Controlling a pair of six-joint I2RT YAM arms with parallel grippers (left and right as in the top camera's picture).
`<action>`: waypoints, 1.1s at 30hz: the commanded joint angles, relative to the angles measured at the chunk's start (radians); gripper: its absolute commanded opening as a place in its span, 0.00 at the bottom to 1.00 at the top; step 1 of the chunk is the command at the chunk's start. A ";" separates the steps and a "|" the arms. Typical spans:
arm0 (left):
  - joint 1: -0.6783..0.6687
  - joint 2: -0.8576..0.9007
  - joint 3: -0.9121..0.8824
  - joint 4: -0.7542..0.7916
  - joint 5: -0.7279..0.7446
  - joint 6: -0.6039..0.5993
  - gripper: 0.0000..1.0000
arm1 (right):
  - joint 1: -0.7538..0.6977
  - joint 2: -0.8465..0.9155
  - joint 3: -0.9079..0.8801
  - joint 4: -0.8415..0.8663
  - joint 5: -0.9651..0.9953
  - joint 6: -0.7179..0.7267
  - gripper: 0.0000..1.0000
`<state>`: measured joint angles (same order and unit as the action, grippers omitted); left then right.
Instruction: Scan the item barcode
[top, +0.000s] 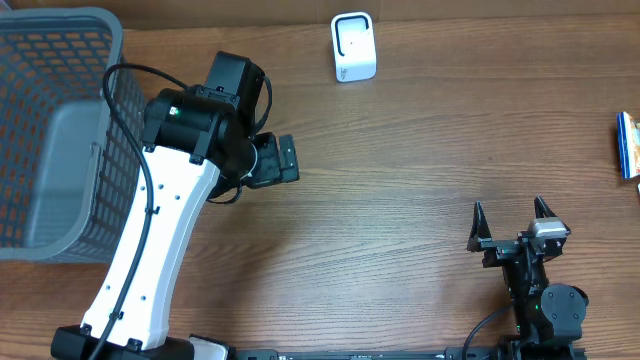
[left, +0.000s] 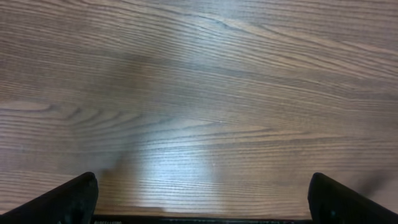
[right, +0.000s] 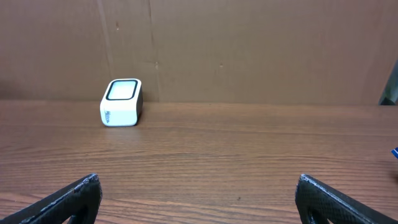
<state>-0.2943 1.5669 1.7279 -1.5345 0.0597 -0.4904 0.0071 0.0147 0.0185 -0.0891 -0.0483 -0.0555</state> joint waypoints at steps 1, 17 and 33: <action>-0.001 -0.026 0.013 0.014 -0.010 0.016 1.00 | -0.002 -0.012 -0.010 0.009 -0.005 0.006 1.00; -0.005 -0.723 -0.819 0.758 -0.040 0.308 1.00 | -0.002 -0.012 -0.010 0.009 -0.005 0.006 1.00; 0.201 -1.508 -1.366 0.937 -0.067 0.333 1.00 | -0.002 -0.012 -0.010 0.009 -0.005 0.006 1.00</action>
<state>-0.1577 0.1143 0.3985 -0.6041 0.0017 -0.1787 0.0071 0.0113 0.0185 -0.0860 -0.0486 -0.0551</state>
